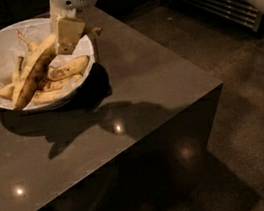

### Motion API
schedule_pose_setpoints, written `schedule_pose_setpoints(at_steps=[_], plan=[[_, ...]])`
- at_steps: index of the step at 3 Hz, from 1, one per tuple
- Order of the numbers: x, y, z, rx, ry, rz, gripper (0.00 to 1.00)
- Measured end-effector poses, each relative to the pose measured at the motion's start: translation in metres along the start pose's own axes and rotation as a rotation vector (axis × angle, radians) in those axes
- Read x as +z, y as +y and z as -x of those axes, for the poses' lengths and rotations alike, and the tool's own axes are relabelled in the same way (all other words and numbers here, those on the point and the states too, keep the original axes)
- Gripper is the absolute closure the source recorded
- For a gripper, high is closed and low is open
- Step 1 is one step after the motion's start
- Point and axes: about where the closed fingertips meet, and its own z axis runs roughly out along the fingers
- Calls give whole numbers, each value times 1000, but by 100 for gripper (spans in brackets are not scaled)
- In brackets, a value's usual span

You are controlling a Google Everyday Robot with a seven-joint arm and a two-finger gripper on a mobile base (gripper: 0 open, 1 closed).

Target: Pick banana from white bowl

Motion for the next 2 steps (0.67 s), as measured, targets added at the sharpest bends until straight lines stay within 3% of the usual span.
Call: schedule_pose_setpoints(at_steps=[2], plan=[[-33, 39, -29, 125, 8, -129, 100]])
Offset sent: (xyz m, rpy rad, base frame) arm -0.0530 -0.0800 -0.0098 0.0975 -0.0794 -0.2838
